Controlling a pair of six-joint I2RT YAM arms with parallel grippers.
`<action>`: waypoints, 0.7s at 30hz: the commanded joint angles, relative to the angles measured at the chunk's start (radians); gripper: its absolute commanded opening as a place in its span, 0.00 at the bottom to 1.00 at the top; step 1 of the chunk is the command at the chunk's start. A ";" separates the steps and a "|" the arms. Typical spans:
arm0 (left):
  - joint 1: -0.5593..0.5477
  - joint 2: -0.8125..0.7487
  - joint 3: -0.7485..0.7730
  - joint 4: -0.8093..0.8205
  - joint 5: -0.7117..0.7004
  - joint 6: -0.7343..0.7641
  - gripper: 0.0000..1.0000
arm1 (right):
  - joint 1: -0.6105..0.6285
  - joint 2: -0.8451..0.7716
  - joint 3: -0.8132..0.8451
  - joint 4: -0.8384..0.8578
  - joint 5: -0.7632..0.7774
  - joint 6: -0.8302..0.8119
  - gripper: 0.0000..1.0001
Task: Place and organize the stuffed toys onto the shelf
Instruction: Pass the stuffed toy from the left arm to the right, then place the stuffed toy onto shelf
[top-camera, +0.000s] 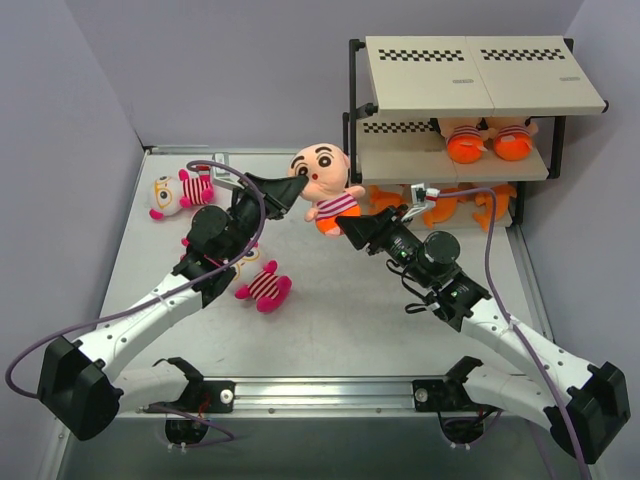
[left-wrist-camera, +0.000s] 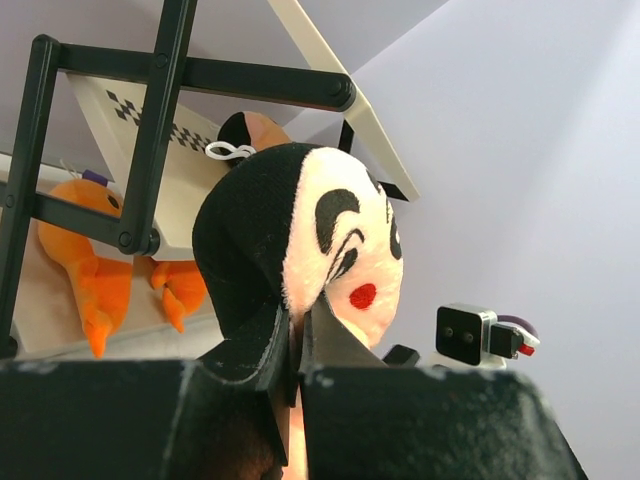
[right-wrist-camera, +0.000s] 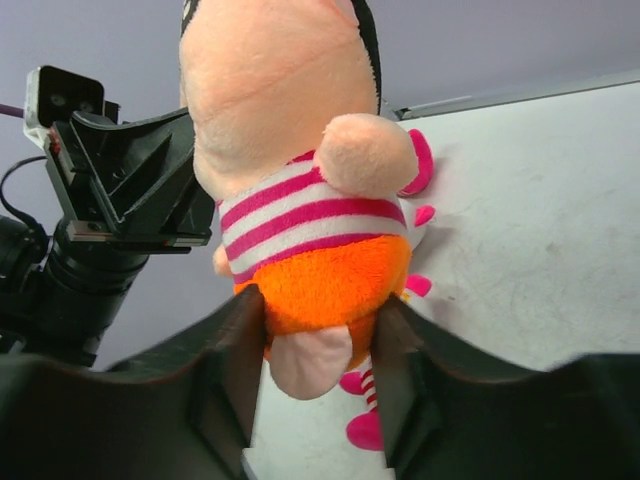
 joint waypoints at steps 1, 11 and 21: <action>-0.015 0.015 0.015 0.061 0.018 -0.018 0.06 | -0.004 -0.008 -0.009 0.076 0.023 0.005 0.30; -0.009 0.027 0.044 -0.003 0.023 0.073 0.48 | -0.038 -0.068 -0.010 -0.024 0.027 -0.017 0.00; 0.155 -0.048 0.064 -0.255 0.090 0.198 0.84 | -0.150 -0.189 -0.027 -0.220 0.003 -0.029 0.00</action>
